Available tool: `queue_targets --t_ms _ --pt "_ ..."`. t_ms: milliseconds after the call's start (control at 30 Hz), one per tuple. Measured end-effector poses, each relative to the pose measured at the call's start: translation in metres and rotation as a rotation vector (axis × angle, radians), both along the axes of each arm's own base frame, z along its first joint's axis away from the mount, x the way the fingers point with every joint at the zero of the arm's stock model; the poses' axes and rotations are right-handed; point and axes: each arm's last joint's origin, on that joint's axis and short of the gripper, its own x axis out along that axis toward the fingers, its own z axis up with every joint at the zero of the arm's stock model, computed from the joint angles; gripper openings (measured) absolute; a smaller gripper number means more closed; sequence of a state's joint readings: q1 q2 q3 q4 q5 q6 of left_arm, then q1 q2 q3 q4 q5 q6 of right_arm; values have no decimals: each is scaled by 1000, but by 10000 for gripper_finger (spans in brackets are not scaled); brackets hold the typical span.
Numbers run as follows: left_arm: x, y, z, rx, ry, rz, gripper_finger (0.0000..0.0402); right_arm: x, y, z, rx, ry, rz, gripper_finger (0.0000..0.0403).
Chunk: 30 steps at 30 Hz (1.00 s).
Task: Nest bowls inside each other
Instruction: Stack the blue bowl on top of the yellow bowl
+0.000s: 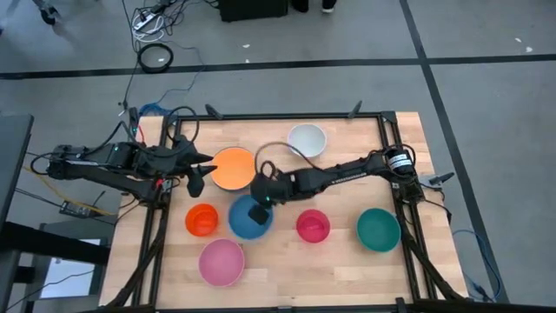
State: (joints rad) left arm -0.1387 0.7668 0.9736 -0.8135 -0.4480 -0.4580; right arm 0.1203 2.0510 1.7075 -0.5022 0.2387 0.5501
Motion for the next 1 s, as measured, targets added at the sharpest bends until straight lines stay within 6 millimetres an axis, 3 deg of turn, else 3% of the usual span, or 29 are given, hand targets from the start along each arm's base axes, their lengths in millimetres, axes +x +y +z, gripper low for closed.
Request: queue_targets --t_ms 267,433,567,800,1000 --pt "1 0 1 -8 -20 3 162 15 -65 36 -112 -153 -72 1" --pt "4 -1 6 -10 -72 -4 162 18 -110 33 -120 -185 -148 0" --pt "5 -1 9 -9 -104 -12 162 21 -134 18 -35 -186 -172 0" --pt "6 -1 9 -3 -111 -17 162 35 -147 -15 62 -196 -157 11" --pt "6 -1 9 -2 -104 -16 162 38 -145 -31 124 -160 -107 63"
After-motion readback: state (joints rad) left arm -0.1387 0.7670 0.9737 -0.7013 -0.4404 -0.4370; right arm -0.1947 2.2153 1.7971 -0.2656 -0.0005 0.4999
